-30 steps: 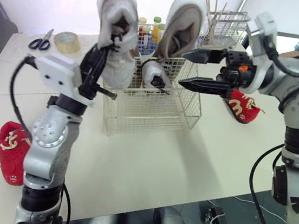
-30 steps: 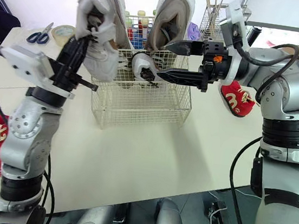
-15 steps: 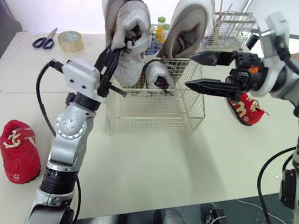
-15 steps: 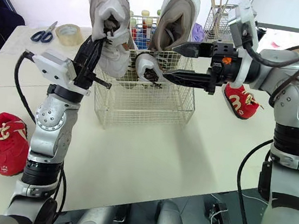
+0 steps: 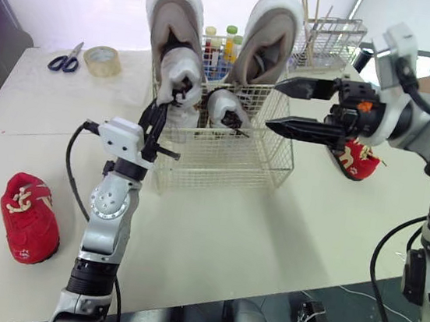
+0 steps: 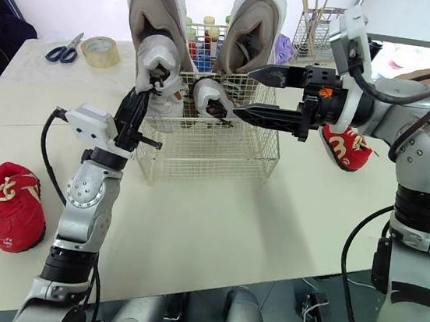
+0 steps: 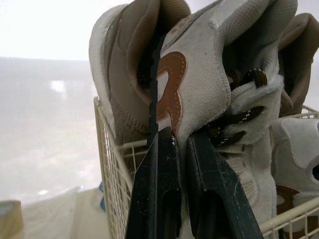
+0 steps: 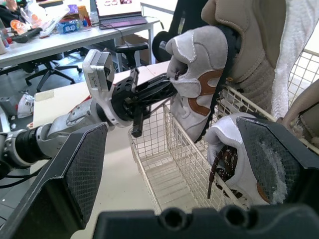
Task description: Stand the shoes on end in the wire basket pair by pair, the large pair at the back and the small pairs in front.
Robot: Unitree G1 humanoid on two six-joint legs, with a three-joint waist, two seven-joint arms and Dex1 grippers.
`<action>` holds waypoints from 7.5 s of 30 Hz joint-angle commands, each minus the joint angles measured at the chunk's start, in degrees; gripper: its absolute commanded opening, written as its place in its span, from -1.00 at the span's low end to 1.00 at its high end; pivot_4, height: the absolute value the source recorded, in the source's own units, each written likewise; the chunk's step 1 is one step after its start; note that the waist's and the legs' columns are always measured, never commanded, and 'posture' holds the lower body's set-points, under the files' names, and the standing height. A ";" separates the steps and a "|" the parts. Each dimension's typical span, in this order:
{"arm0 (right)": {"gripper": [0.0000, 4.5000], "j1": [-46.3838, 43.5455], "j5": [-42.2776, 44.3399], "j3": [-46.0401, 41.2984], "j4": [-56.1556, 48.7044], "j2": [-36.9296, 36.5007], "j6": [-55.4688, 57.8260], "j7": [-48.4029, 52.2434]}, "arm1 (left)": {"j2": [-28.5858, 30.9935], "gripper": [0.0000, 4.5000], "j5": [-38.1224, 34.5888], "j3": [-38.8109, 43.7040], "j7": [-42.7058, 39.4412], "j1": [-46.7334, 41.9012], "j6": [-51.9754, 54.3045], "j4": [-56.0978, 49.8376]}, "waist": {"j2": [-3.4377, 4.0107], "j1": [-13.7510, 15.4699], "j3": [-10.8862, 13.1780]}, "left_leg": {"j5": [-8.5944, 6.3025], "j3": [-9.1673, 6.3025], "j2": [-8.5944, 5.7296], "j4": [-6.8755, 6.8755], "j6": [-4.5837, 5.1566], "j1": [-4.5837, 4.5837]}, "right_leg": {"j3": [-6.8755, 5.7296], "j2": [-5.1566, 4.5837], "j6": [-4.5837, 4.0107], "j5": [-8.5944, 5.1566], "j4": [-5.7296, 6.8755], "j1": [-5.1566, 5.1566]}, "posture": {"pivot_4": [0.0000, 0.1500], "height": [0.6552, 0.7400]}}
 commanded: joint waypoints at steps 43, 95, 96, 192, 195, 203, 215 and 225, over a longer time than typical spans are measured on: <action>1.00 6.73 1.43 -5.96 4.25 0.93 1.74 -5.90 | 32.04 0.89 -57.39 42.62 4.67 22.72 58.93 -30.10 | 0.13 -0.05 0.10 | -0.05 -0.03 0.02 -0.08 0.05 -0.02 | -0.04 0.03 -0.26 -0.16 -0.15 -0.02 | 1.00 1.00; 1.00 44.09 -20.63 -28.37 10.23 6.89 -23.96 -40.05 | 37.23 0.89 -75.47 1.72 -6.01 11.17 54.43 -43.43 | 1.14 0.08 -0.09 | -0.06 0.17 0.08 -0.07 0.34 0.12 | -0.05 0.12 -0.19 -0.04 -0.90 0.42 | 1.00 1.00; 1.00 43.48 -20.89 -27.49 11.41 7.28 -24.57 -39.97 | 37.65 0.89 -75.91 1.97 -5.41 11.54 54.18 -43.86 | 1.14 -0.02 -0.09 | -0.06 0.17 0.08 -0.07 0.34 0.12 | -0.05 0.12 -0.19 -0.04 -0.90 0.42 | 1.00 1.00; -0.29 -33.08 1.87 20.80 21.91 -2.50 -41.38 28.21 | 68.66 1.00 -64.77 71.93 -43.33 28.65 77.16 2.03 | 1.45 -2.76 0.72 | -0.13 0.49 0.55 -0.16 -0.02 -0.11 | -0.04 0.55 -0.19 -0.03 -0.08 -0.66 | 1.00 1.00; -0.29 -34.49 3.25 28.93 20.45 -4.29 -50.00 28.21 | 70.92 1.00 -72.84 69.59 -42.40 22.56 81.06 1.97 | 1.42 -2.69 0.72 | -0.13 0.43 0.55 -0.18 -0.17 -0.08 | -0.06 0.46 -0.23 -0.02 -0.10 -0.71 | 1.00 1.00; -0.29 -37.82 4.85 41.59 22.13 -4.76 -65.23 28.21 | 70.81 1.00 -103.37 44.75 -25.33 10.17 69.72 -12.15 | 1.23 -3.22 0.70 | -0.16 0.60 0.53 -0.33 -0.29 -0.07 | -0.09 0.14 -0.12 0.16 0.05 -0.95 | 1.00 1.00; -0.29 -41.68 4.85 48.40 24.14 -2.92 -72.64 28.21 | 66.15 1.00 -94.53 13.81 -31.18 -11.70 71.13 -12.28 | 1.11 -3.01 0.76 | -0.08 0.89 0.64 -0.20 -0.52 -0.15 | -0.13 0.09 -0.16 0.15 0.46 -1.06 | 1.00 1.00; -0.29 -42.15 2.70 48.01 25.80 -1.82 -73.49 28.21 | 62.98 1.00 -91.56 11.55 -37.03 -13.32 76.03 -14.48 | 1.04 -3.22 0.76 | 0.13 0.89 0.64 -0.14 -0.63 -0.14 | -0.14 0.10 -0.15 0.16 0.48 -1.03 | 1.00 1.00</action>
